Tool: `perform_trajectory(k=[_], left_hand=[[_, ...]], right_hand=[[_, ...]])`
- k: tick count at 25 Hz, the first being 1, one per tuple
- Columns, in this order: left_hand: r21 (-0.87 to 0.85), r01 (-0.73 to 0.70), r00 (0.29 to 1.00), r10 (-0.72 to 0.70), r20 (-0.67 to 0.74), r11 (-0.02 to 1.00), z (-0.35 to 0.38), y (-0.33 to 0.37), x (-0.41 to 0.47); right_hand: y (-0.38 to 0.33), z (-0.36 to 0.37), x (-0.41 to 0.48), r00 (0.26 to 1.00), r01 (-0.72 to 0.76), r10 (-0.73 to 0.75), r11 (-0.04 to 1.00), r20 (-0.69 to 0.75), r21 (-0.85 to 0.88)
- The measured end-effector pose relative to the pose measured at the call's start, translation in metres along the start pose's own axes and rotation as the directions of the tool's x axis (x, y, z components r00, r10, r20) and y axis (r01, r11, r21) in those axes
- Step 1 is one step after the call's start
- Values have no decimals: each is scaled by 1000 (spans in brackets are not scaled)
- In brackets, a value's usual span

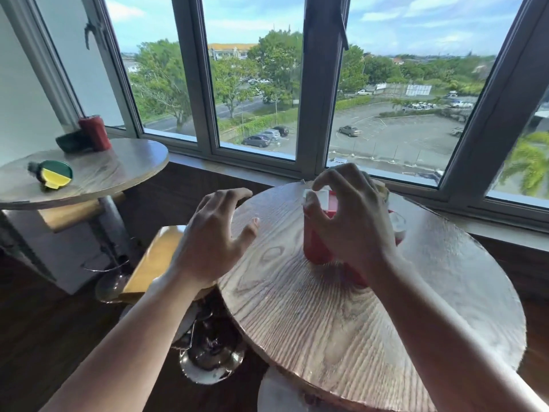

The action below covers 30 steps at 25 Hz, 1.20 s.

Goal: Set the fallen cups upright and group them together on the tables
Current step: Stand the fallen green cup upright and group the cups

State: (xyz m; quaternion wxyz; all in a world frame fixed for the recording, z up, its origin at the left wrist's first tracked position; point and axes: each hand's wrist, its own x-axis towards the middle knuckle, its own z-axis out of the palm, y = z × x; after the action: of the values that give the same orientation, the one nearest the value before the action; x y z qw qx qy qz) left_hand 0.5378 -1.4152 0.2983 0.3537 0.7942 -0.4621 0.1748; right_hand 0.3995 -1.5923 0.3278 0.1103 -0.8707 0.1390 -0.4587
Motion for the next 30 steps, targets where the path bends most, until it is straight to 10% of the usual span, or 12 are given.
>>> perform_trajectory(k=[16, 30], left_hand=[[217, 259, 965, -264, -8, 941, -192, -247, -76], [298, 414, 906, -420, -46, 860, -224, -445, -5]], right_hand=[[-247, 253, 21, 902, 42, -194, 929, 386, 368], [-303, 470, 122, 834, -39, -239, 873, 497, 486]])
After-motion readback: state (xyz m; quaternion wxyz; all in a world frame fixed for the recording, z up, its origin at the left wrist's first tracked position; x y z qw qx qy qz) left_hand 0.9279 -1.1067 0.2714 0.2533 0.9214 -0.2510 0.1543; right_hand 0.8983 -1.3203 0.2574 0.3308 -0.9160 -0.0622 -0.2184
